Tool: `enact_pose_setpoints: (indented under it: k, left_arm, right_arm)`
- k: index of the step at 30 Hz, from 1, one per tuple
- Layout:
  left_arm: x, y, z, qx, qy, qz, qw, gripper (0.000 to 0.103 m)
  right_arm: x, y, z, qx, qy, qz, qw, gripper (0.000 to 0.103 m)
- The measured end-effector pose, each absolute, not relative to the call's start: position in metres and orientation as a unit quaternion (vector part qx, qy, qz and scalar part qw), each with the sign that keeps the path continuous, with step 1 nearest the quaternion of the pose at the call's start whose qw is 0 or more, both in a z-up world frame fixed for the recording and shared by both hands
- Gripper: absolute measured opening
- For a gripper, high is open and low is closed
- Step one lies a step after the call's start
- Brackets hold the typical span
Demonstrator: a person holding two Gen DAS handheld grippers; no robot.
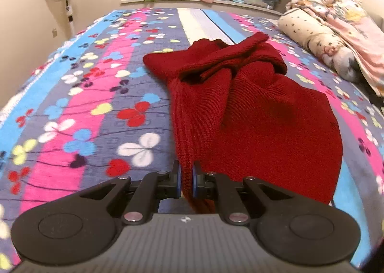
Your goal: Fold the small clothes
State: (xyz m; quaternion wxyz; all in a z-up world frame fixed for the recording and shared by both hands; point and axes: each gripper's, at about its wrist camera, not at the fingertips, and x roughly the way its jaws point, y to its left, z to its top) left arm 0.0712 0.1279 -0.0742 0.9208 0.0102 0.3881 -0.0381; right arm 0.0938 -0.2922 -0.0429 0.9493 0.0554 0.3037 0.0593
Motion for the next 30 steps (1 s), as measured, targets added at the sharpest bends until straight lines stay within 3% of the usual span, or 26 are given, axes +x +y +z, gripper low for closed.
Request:
enact_pose_setpoints:
  k: [4, 8, 11, 12, 14, 18, 21, 23, 24, 28, 30]
  left_arm:
    - [0.044, 0.169, -0.074, 0.013, 0.381, 0.014, 0.924, 0.009]
    - [0.046, 0.199, -0.093, -0.052, 0.43, 0.019, 0.901, 0.011]
    - [0.054, 0.201, -0.096, -0.051, 0.441, 0.015, 0.896, 0.021]
    - [0.056, 0.203, -0.097, -0.058, 0.446, 0.014, 0.893, 0.029]
    - [0.06, 0.209, -0.1, -0.085, 0.451, 0.007, 0.888, 0.032]
    - [0.066, 0.215, -0.107, -0.123, 0.457, 0.008, 0.881, 0.049]
    - [0.071, 0.217, -0.115, -0.124, 0.462, 0.018, 0.878, 0.049]
    - [0.075, 0.218, -0.117, -0.126, 0.463, 0.019, 0.877, 0.048]
    - [0.076, 0.218, -0.118, -0.126, 0.464, 0.019, 0.876, 0.042]
    - [0.08, 0.214, -0.118, -0.116, 0.462, 0.014, 0.879, 0.011]
    - [0.079, 0.212, -0.112, -0.114, 0.452, 0.013, 0.885, 0.009]
  right_arm:
    - [0.109, -0.32, -0.044, 0.068, 0.306, 0.044, 0.949, 0.033]
    - [0.143, -0.337, -0.065, 0.106, 0.339, 0.042, 0.934, 0.034]
    - [0.175, -0.334, -0.092, 0.121, 0.379, 0.066, 0.915, 0.046]
    - [0.186, -0.331, -0.103, 0.127, 0.393, 0.073, 0.908, 0.049]
    - [0.202, -0.324, -0.121, 0.126, 0.412, 0.072, 0.9, 0.05]
    - [0.226, -0.306, -0.154, 0.105, 0.427, 0.08, 0.894, 0.055]
    - [0.23, -0.295, -0.168, 0.076, 0.428, 0.085, 0.897, 0.058]
    - [0.227, -0.285, -0.165, 0.05, 0.414, 0.085, 0.905, 0.045]
    - [0.225, -0.284, -0.162, 0.046, 0.406, 0.091, 0.908, 0.022]
    - [0.198, -0.297, -0.128, 0.045, 0.371, 0.111, 0.921, 0.014]
    - [0.179, -0.313, -0.097, 0.061, 0.347, 0.113, 0.929, 0.013]
